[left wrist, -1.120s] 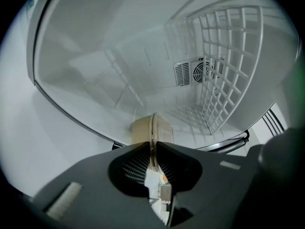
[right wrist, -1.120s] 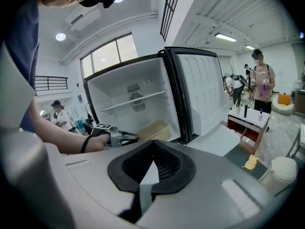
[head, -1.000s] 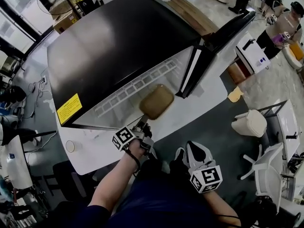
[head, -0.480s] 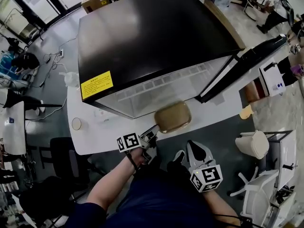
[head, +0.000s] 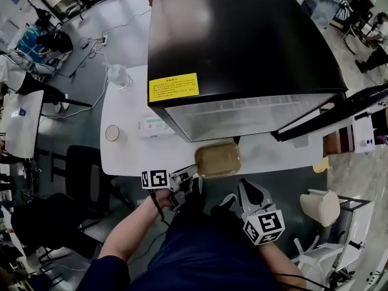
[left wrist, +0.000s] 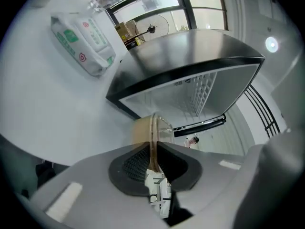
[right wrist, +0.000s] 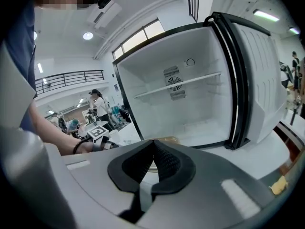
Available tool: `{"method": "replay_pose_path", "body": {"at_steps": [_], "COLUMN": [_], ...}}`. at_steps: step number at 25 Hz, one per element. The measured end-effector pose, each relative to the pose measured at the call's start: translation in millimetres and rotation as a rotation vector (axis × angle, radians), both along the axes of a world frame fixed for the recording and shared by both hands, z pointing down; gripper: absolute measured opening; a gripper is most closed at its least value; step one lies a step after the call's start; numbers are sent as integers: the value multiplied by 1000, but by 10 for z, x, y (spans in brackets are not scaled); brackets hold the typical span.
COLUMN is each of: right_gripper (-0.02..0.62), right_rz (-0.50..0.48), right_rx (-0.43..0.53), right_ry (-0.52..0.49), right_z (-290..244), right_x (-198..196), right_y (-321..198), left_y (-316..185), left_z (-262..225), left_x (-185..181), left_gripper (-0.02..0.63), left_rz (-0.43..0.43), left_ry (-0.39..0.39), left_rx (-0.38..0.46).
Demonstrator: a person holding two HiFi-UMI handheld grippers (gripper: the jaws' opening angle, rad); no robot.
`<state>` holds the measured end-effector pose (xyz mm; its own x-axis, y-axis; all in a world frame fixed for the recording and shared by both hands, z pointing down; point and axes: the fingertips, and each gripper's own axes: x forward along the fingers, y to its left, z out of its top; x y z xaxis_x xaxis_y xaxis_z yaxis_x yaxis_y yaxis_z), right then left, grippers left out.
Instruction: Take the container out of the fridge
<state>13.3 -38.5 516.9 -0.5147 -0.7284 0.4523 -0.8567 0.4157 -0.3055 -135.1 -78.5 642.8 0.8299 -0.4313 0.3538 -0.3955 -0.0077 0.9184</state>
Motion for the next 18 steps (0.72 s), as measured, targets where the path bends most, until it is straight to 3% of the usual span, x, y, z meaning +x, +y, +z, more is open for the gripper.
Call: {"method": "replay_pose_path", "body": {"at_steps": [8,18], "right_gripper": [5,5], "right_rz": [-77,-87], "right_rx": [-25,-59], "right_ry": [2,2], "right_z": [35,76], "right_x": [-293,-436], "right_y": [-75,-110], "left_y": [105,65], "left_z": [79,368], "left_x": [-617,-1345], "left_gripper": [49,51], "left_rz": [48,85], "left_ry": [0,-74], "left_rx": [-11,-24]}}
